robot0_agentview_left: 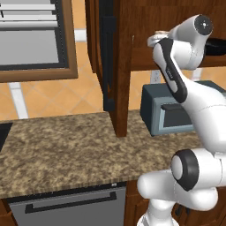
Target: Gather all objects into one cabinet and sort the glasses and bowls to opposite sides.
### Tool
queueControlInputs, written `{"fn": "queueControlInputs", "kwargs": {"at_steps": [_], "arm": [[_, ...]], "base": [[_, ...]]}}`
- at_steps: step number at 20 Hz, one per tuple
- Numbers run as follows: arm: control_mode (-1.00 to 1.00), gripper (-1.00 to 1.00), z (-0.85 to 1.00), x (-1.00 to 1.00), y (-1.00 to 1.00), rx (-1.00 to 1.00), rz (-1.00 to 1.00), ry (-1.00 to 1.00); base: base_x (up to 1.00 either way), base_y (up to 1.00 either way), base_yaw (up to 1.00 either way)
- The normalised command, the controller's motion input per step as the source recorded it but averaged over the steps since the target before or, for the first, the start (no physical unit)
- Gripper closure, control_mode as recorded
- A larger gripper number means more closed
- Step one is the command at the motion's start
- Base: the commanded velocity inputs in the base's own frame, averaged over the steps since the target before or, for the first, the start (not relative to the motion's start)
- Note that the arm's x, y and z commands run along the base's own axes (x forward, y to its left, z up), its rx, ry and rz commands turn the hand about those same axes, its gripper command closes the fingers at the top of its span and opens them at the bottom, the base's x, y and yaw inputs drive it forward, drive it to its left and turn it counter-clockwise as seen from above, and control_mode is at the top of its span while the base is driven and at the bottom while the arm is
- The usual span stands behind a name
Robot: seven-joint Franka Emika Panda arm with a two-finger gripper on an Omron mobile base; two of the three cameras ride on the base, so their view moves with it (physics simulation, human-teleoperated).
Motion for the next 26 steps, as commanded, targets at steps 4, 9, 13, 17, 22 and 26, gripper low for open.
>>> {"fn": "queueControlInputs", "kwargs": {"at_steps": [4,9,13,17,22,26], "arm": [[-1.0,1.0,-0.12,0.39,0.06,0.0,0.03,0.0],[-1.0,1.0,-0.27,0.46,0.04,0.0,0.04,0.0],[-1.0,1.0,-0.22,0.46,0.0,0.0,0.01,0.0],[-1.0,1.0,-0.2,0.51,0.0,-0.05,0.0,0.0],[-1.0,1.0,-0.22,0.53,0.0,-0.06,0.0,0.0],[-1.0,1.0,-0.17,0.49,0.01,-0.07,0.0,0.0]], "base": [[0.0,0.0,0.0],[0.0,0.0,0.0],[0.0,0.0,0.0],[0.0,0.0,0.0],[0.0,0.0,0.0],[0.0,0.0,0.0]]}}
